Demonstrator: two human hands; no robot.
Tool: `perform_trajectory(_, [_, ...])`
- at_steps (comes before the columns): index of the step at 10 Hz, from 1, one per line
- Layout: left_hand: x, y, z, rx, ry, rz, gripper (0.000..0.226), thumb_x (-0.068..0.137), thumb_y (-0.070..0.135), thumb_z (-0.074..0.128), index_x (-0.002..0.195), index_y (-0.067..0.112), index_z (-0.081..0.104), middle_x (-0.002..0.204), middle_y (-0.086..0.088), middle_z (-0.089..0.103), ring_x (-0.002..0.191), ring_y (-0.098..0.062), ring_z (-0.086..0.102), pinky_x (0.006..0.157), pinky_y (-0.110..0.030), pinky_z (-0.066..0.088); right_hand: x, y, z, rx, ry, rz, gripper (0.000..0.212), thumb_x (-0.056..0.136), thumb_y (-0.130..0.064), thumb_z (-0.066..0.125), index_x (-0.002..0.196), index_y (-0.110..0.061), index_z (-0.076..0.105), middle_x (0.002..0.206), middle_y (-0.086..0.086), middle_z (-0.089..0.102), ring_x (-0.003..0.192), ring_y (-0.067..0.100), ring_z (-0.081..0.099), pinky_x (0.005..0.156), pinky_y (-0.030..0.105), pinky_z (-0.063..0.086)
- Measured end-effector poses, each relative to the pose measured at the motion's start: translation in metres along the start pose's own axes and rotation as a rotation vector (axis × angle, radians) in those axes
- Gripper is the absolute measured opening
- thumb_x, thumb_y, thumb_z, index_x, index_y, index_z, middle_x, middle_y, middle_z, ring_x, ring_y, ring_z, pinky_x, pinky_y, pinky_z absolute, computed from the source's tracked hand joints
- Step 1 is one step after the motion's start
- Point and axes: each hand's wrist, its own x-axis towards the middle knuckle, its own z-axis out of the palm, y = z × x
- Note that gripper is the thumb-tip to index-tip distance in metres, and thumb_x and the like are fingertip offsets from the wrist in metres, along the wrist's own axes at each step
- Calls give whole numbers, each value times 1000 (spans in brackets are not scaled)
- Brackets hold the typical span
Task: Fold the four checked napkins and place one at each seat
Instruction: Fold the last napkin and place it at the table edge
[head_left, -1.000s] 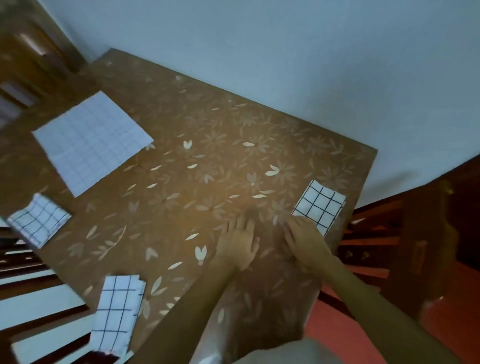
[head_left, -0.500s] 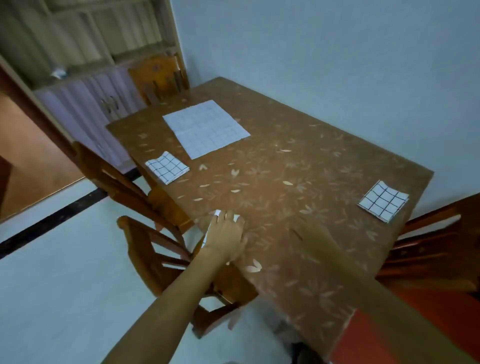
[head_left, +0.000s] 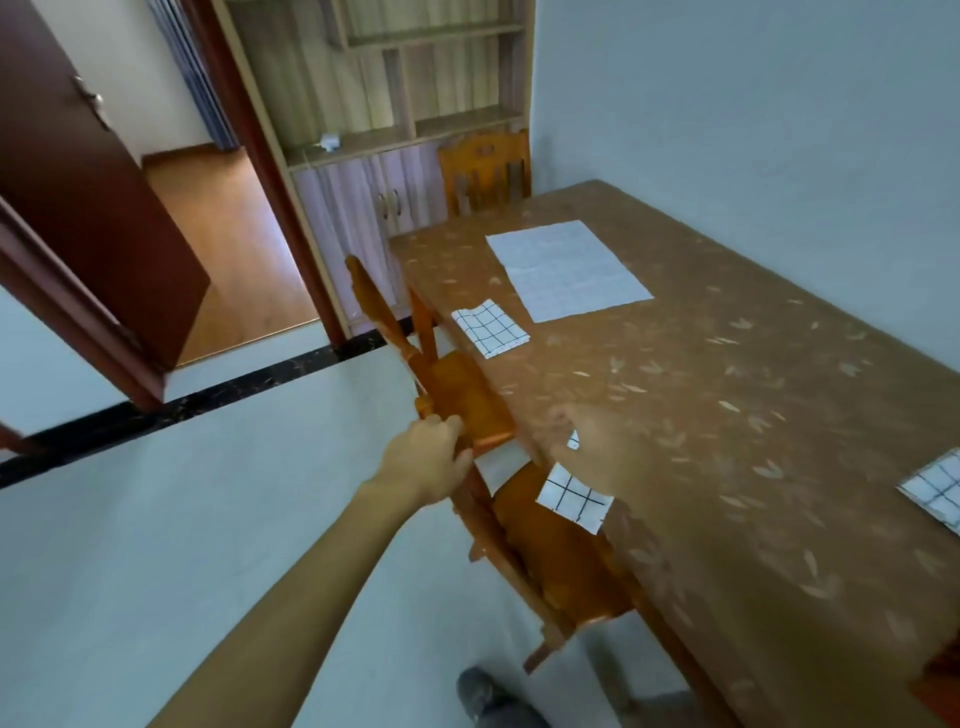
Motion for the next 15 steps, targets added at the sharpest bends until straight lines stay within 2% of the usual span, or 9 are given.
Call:
perform_trajectory(2, [16, -79, -14, -22, -52, -84, 49, 101, 46, 49, 145, 26, 42, 146, -3, 53, 127, -24, 56, 102, -36, 48, 58, -40, 51, 161, -5, 15, 42, 92, -29, 64, 131, -14, 60, 125, 2, 65, 117, 20, 60, 103, 39, 48])
perform_trajectory(4, [86, -146, -41, -12, -90, -27, 42, 103, 43, 48, 141, 27, 44, 144, -4, 54, 125, -23, 56, 101, -33, 48, 144, -65, 89, 195, -26, 155, 44, 96, -38, 57, 135, -20, 51, 130, 2, 62, 120, 21, 59, 105, 45, 48])
perform_trajectory(6, [157, -181, -72, -39, -121, 127, 38, 104, 38, 48, 139, 23, 48, 138, -3, 58, 121, -21, 58, 97, -28, 46, 203, -89, 93, 210, 12, 291, 33, 92, -32, 58, 122, -18, 58, 103, -6, 61, 96, 15, 63, 96, 41, 53])
perform_trajectory(7, [190, -189, -79, -79, -141, 217, 40, 105, 35, 48, 143, 23, 47, 145, 1, 54, 131, -20, 53, 106, -28, 41, 222, -98, 90, 167, 12, 358, 32, 93, -30, 58, 121, -13, 58, 109, -5, 55, 108, 16, 59, 99, 39, 48])
perform_trajectory(9, [267, -208, -87, -133, -217, 378, 44, 103, 39, 50, 143, 22, 46, 137, 1, 58, 126, -21, 57, 109, -37, 47, 266, -103, 104, 214, 126, 472, 31, 83, -26, 58, 111, -15, 66, 102, 7, 67, 97, 26, 64, 83, 44, 54])
perform_trajectory(10, [309, -236, -103, -139, -231, 480, 41, 103, 36, 51, 140, 19, 49, 131, 0, 60, 114, -19, 63, 101, -38, 53, 303, -122, 110, 164, 161, 521, 38, 88, -27, 61, 123, -14, 62, 114, 10, 68, 107, 30, 64, 90, 40, 51])
perform_trajectory(11, [352, -270, -124, -125, -244, 532, 39, 101, 36, 53, 137, 21, 52, 134, 2, 60, 116, -17, 62, 101, -41, 53, 342, -144, 117, 171, 190, 589, 43, 93, -26, 61, 133, -13, 58, 131, 10, 63, 120, 28, 60, 100, 38, 48])
perform_trajectory(14, [460, -317, -166, -137, -256, 729, 32, 102, 34, 53, 131, 21, 58, 126, 3, 60, 118, -14, 57, 95, -28, 47, 423, -175, 119, 155, 229, 742, 44, 95, -29, 58, 137, -16, 54, 138, 6, 58, 126, 24, 54, 106, 36, 44])
perform_trajectory(15, [496, -313, -159, -120, -299, 780, 37, 102, 35, 53, 136, 21, 53, 133, 4, 58, 124, -15, 55, 100, -32, 49, 445, -161, 123, 161, 244, 792, 42, 96, -29, 58, 136, -16, 54, 137, 6, 58, 125, 23, 55, 104, 35, 45])
